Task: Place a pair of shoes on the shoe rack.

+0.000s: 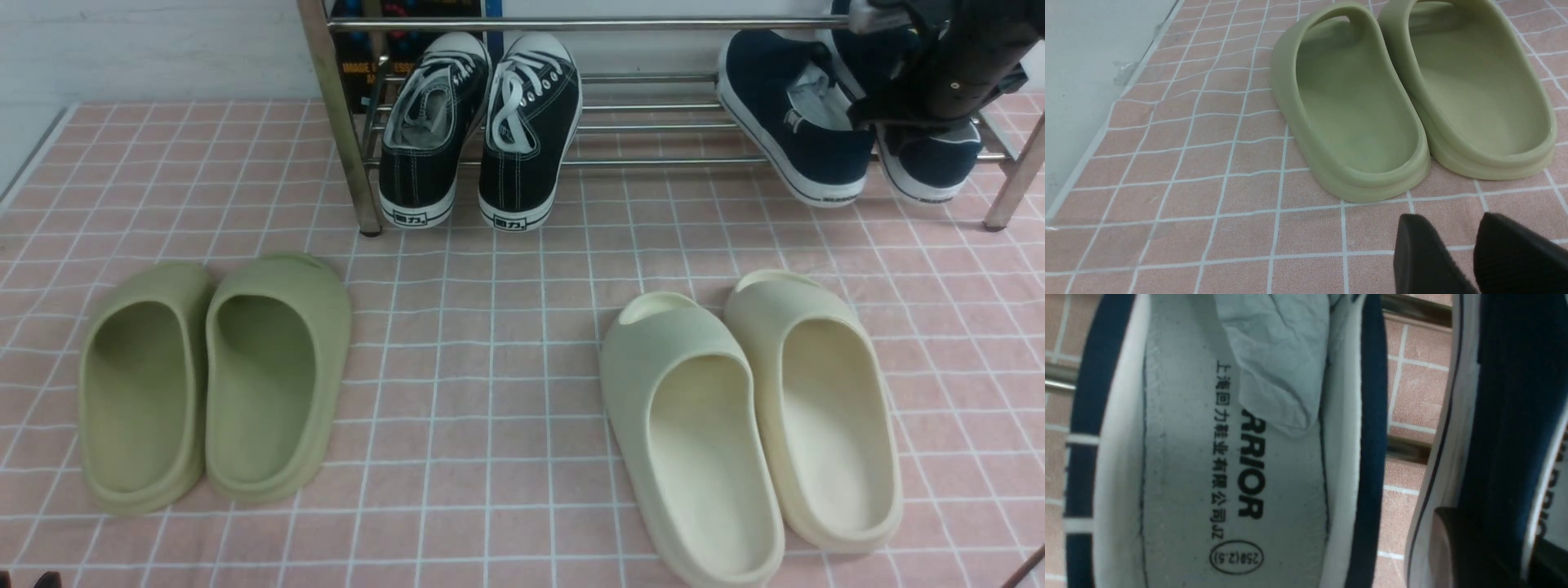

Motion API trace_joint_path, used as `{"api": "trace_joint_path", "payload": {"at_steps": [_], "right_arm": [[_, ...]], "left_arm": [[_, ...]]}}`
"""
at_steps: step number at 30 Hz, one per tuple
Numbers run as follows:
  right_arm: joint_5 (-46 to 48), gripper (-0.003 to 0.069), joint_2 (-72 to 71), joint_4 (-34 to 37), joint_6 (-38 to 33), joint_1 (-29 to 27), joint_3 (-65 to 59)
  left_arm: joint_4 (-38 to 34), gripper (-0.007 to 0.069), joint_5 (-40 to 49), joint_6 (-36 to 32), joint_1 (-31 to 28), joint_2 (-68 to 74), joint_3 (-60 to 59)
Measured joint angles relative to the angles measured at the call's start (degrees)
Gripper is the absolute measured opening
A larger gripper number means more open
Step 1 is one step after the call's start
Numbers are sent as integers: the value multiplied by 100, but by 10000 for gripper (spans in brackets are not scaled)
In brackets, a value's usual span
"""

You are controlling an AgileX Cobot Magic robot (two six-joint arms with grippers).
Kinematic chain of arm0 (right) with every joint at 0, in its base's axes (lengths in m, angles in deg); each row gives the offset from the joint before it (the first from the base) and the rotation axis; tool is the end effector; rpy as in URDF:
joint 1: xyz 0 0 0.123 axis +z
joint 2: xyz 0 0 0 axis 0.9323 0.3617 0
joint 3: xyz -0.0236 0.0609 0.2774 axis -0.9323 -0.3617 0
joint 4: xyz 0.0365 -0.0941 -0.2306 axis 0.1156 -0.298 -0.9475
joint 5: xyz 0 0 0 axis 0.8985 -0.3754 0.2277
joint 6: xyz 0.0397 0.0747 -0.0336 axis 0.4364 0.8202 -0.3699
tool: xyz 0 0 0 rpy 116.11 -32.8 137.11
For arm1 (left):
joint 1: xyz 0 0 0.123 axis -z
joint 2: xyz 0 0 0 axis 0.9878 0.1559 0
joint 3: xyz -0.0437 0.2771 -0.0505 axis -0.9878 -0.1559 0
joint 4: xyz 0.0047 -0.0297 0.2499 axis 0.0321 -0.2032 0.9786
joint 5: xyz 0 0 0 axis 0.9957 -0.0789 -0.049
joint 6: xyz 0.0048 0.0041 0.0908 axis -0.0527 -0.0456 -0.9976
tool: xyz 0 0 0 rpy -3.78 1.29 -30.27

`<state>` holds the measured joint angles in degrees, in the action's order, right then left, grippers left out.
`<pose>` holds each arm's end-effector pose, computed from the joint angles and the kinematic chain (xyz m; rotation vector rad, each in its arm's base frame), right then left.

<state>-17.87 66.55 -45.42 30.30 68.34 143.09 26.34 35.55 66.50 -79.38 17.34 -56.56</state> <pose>0.5245 -0.0042 0.2606 -0.2114 2.5748 -0.0665 0.0528 0.0057 0.1730 0.1259 1.8565 0.1676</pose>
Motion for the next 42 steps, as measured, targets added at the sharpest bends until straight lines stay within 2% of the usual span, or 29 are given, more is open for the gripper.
{"api": "trace_joint_path", "payload": {"at_steps": [1,3,6,8,11,13,17,18,19,23,28,30,36,42], "right_arm": [[1,106,0,0,-51,0,20],[25,149,-6,0,-57,0,32],[401,301,-142,0,-57,0,32],[636,363,-304,32,-57,0,32],[792,412,-743,0,23,0,-60],[801,412,-1097,44,156,0,-297],[801,356,-2119,169,247,7,-1126],[808,307,-2680,271,252,13,-1686],[808,300,-2751,301,252,13,-1832],[824,138,-4275,632,198,13,-3424],[324,6,-5816,960,177,13,-5157],[63,-15,-6515,1057,177,13,-5735],[-825,-20,-8695,1164,177,13,-7352],[-1399,-20,-10177,1169,177,13,-8292]], "left_arm": [[0,236,0,0,0,0,0],[0,236,0,0,0,0,0],[0,236,5,0,0,0,0],[1,236,5,0,0,0,0],[20,236,5,0,0,0,0],[19,236,5,0,0,0,0],[19,236,10,0,0,0,0],[19,236,10,0,0,0,0],[19,236,10,0,0,0,0],[19,237,10,0,0,0,0],[25,237,10,0,0,0,0],[25,237,10,0,0,0,0],[37,237,15,0,0,0,0],[42,238,20,0,0,0,0]]}}
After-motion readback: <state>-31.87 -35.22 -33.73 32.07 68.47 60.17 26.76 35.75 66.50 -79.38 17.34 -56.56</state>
